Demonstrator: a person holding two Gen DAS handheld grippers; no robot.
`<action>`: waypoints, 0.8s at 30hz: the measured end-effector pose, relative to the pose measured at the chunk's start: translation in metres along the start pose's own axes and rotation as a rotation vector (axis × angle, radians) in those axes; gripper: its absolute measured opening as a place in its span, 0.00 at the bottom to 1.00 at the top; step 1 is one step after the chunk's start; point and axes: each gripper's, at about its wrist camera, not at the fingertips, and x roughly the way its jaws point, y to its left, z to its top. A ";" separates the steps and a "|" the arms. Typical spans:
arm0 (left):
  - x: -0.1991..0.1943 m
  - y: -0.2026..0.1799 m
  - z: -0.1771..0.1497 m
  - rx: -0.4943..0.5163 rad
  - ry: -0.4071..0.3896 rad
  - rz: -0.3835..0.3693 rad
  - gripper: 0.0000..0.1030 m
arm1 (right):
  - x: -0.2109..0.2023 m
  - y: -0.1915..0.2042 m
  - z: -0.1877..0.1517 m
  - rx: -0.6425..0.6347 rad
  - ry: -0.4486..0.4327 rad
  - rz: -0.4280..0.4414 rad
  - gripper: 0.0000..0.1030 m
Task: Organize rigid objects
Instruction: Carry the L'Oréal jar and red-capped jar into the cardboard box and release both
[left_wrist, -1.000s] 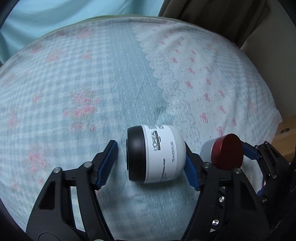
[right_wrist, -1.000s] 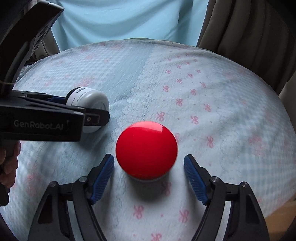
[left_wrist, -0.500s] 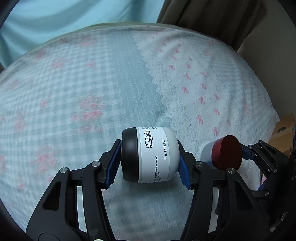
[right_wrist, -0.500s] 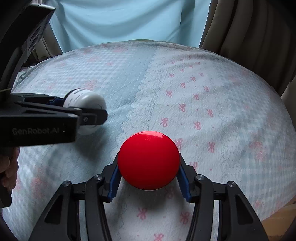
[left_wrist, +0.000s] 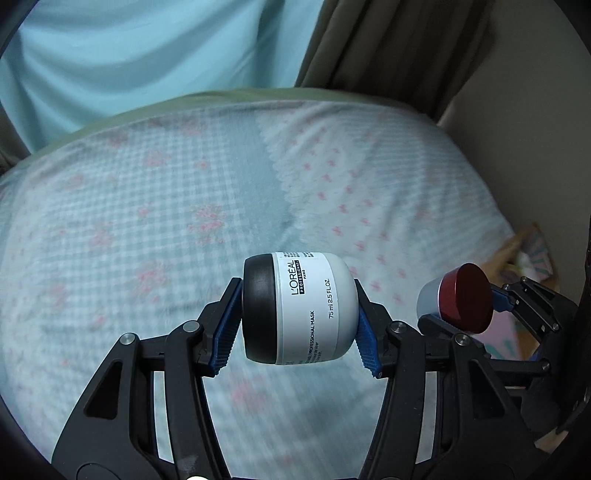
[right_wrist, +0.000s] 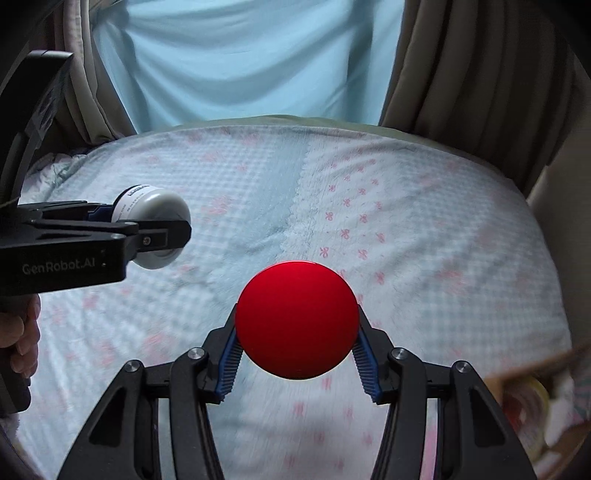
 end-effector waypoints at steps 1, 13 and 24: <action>-0.011 -0.004 -0.001 0.006 -0.002 -0.001 0.50 | -0.013 -0.001 -0.001 0.013 0.009 0.003 0.48; -0.122 -0.086 -0.027 0.059 -0.024 -0.072 0.50 | -0.165 -0.053 -0.033 0.173 0.046 -0.035 0.48; -0.161 -0.197 -0.033 0.024 -0.062 -0.043 0.50 | -0.234 -0.165 -0.062 0.126 0.060 -0.067 0.48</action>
